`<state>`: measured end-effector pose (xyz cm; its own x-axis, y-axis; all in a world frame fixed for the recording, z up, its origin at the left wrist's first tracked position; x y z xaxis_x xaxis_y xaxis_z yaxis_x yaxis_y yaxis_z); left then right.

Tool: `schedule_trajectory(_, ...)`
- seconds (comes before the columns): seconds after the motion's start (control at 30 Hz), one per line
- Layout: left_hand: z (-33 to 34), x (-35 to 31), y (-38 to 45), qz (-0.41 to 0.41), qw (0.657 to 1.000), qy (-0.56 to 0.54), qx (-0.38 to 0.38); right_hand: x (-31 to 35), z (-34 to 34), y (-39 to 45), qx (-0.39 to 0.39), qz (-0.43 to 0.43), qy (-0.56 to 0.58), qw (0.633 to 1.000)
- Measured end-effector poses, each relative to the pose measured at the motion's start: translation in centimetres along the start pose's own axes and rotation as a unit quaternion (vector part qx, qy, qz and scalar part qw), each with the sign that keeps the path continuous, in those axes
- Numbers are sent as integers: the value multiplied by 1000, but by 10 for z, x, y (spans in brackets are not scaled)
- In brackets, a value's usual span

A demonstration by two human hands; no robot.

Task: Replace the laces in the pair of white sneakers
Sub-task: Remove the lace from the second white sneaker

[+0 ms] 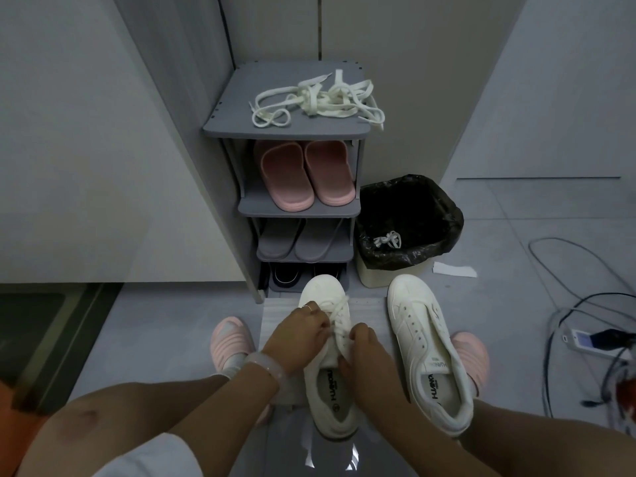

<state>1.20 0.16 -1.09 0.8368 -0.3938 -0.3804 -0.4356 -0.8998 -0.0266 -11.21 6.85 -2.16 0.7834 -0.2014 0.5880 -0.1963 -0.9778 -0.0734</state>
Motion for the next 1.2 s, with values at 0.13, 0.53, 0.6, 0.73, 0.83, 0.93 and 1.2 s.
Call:
schedule_trajectory(0.13,0,-10,5,-40,998,19,40,-3,1,2,1,11,1,1000)
schedule_trajectory(0.53,-14,-7,17,-346,876,-316,115,-12,-7,15,48,59,62,995)
schedule_trajectory(0.6,-12,-7,13,-412,814,-402,81,-9,-4,18,55,83,64,993)
schedule_trajectory(0.73,-15,0,3,-463,607,-646,-18,-7,0,21,68,126,54,988)
schedule_trajectory(0.83,-24,21,-4,-490,458,-740,-46,-11,2,18,60,144,50,987)
schedule_trajectory(0.93,-27,32,-10,-472,454,-752,-70,-12,3,16,50,150,45,986)
schedule_trajectory(1.2,-29,36,-10,-224,949,-200,-99,-16,1,14,53,144,52,987)
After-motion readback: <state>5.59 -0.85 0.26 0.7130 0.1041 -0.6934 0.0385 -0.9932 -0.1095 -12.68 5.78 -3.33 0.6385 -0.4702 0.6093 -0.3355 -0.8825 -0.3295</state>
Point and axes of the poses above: each hand's wrist, its own y-axis towards the middle knuckle, its own z-axis out of the palm, x = y × z, the point moved 1 cm from there along y, towards the middle knuckle, and after that the axes turned 12 degrees about -x, right-handed, at the moved point
